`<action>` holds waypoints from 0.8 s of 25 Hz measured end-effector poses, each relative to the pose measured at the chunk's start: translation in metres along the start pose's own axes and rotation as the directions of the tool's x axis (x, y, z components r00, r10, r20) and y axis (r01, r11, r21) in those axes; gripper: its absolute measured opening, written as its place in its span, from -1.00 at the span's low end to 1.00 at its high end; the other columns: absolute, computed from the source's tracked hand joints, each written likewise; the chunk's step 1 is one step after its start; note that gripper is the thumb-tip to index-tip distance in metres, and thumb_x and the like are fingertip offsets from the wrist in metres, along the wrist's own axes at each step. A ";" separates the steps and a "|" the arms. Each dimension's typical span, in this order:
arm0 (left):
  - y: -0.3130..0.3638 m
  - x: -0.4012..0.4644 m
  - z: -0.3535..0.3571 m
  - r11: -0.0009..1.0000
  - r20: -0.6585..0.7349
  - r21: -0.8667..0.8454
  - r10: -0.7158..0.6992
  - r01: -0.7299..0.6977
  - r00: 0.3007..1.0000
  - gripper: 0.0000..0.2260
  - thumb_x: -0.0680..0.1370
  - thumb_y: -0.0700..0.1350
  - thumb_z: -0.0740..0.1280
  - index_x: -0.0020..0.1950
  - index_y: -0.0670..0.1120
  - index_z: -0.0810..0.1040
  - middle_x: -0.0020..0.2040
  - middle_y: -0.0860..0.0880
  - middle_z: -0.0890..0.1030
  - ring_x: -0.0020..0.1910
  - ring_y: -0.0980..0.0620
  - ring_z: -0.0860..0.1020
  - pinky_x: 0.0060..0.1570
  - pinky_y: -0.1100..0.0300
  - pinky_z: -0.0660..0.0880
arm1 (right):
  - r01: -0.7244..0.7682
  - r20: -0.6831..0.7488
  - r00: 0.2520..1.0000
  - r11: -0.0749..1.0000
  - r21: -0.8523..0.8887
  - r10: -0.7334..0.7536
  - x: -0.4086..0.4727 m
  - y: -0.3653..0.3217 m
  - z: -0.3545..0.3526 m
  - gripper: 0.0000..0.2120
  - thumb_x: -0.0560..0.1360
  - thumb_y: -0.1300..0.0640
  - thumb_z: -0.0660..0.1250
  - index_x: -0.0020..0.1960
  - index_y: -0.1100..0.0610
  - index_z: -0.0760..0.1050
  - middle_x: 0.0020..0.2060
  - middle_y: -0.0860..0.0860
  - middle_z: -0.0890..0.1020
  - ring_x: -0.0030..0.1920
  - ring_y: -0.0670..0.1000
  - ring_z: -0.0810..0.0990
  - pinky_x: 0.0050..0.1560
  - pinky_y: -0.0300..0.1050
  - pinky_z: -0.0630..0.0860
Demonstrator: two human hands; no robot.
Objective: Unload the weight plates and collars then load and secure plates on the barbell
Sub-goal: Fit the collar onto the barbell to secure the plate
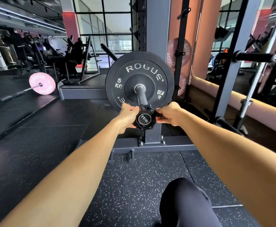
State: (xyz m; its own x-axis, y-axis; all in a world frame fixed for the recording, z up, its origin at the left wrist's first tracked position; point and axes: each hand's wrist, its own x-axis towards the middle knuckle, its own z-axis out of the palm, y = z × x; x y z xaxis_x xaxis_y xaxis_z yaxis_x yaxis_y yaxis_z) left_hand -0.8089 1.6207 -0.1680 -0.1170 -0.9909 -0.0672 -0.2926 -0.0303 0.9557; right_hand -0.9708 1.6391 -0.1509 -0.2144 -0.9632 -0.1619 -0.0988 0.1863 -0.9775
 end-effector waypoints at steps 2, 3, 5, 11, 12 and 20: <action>-0.008 0.016 0.001 0.997 -0.008 -0.021 -0.070 0.070 0.998 -0.42 0.52 0.29 0.22 0.30 -0.13 0.28 0.16 -0.06 0.54 0.07 -0.11 0.61 0.18 -0.06 0.55 | -0.025 -0.003 1.000 0.997 0.079 0.026 0.008 0.003 0.003 -0.77 0.60 0.28 0.26 -0.23 0.27 0.42 -0.34 0.12 0.51 -0.38 0.02 0.51 -0.53 -0.16 0.56; -0.012 0.028 0.000 0.994 -0.012 -0.026 -0.103 0.103 0.995 -0.27 0.43 0.38 0.23 0.34 -0.16 0.30 0.13 -0.09 0.61 0.03 -0.12 0.65 0.16 -0.05 0.56 | -0.031 -0.012 0.999 0.996 0.078 0.032 0.014 0.002 0.005 -0.75 0.61 0.25 0.26 -0.25 0.25 0.42 -0.35 0.12 0.50 -0.38 0.01 0.50 -0.56 -0.18 0.55; -0.011 0.038 0.000 0.982 0.028 -0.096 -0.158 0.160 0.987 -0.30 0.51 0.34 0.22 0.36 -0.22 0.36 0.09 -0.16 0.68 -0.04 -0.12 0.70 0.00 0.03 0.64 | -0.045 -0.038 0.998 0.999 0.013 0.045 0.029 0.000 0.007 -0.72 0.61 0.18 0.26 -0.25 0.23 0.41 -0.37 0.11 0.49 -0.41 0.01 0.48 -0.63 -0.24 0.51; -0.003 0.083 0.007 0.959 0.055 -0.236 -0.145 0.154 0.988 -0.56 0.69 0.11 0.09 0.38 -0.20 0.39 -0.08 -0.10 0.62 -0.23 0.02 0.62 -0.45 0.22 0.58 | -0.049 -0.076 0.996 0.997 -0.057 0.044 0.090 -0.011 0.014 -0.71 0.61 0.11 0.28 -0.26 0.18 0.41 -0.42 0.08 0.47 -0.52 -0.01 0.41 -0.68 -0.33 0.36; -0.001 0.094 0.007 0.954 0.056 -0.252 -0.151 0.161 0.987 -0.56 0.69 0.11 0.09 0.39 -0.20 0.37 -0.08 -0.10 0.62 -0.24 0.02 0.62 -0.45 0.21 0.59 | -0.045 -0.073 0.997 0.997 -0.055 0.041 0.101 -0.013 0.015 -0.72 0.61 0.12 0.28 -0.26 0.17 0.41 -0.42 0.08 0.47 -0.54 -0.02 0.41 -0.68 -0.34 0.35; 0.010 0.191 0.004 0.963 0.013 -0.216 -0.165 0.163 0.986 -0.63 0.69 0.11 0.10 0.10 -0.17 0.48 -0.09 -0.10 0.64 -0.16 0.00 0.61 -0.15 0.12 0.61 | -0.043 -0.085 0.996 0.998 -0.046 0.039 0.204 -0.027 0.022 -0.74 0.60 0.12 0.29 -0.24 0.20 0.44 -0.43 0.10 0.52 -0.70 -0.07 0.43 -0.65 -0.30 0.38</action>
State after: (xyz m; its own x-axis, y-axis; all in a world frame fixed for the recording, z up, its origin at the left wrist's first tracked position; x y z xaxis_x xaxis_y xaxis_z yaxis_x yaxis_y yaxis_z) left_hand -0.8381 1.4319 -0.1720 -0.0795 -0.9706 -0.2272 -0.0960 -0.2194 0.9709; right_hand -0.9901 1.4330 -0.1603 -0.3002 -0.9353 -0.1875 -0.1345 0.2361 -0.9624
